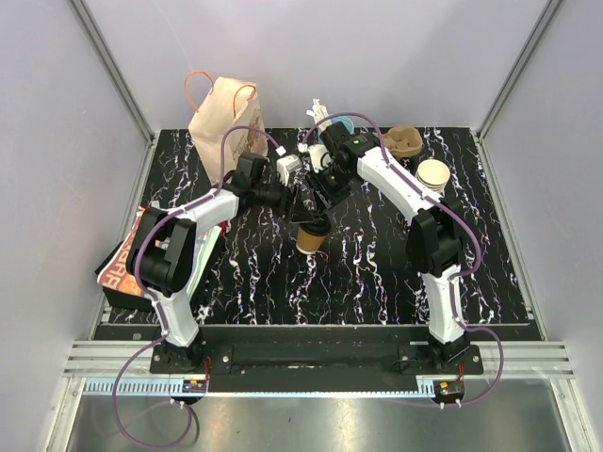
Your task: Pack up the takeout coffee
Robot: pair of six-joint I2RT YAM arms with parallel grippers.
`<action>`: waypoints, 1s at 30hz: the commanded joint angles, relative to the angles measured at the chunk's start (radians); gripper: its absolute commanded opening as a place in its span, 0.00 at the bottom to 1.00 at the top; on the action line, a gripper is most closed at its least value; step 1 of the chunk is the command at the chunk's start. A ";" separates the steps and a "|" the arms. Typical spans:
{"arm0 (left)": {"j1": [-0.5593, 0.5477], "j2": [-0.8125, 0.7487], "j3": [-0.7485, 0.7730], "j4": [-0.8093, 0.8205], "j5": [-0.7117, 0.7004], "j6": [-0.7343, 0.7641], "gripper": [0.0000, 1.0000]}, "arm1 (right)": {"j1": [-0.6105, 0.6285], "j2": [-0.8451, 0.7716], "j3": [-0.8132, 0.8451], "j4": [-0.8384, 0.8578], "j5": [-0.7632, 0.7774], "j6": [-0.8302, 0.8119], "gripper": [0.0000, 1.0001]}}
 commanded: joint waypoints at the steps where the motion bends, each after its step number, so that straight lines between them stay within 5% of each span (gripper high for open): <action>1: 0.001 -0.014 0.094 0.016 -0.001 -0.009 0.76 | -0.004 -0.063 -0.025 0.042 0.028 0.010 0.46; 21: -0.001 -0.103 -0.006 -0.036 0.004 0.101 0.77 | -0.010 -0.139 -0.102 0.079 0.047 -0.003 0.46; 30: -0.088 -0.144 -0.096 -0.120 -0.065 0.216 0.77 | -0.140 -0.407 -0.459 0.120 -0.076 -0.144 0.55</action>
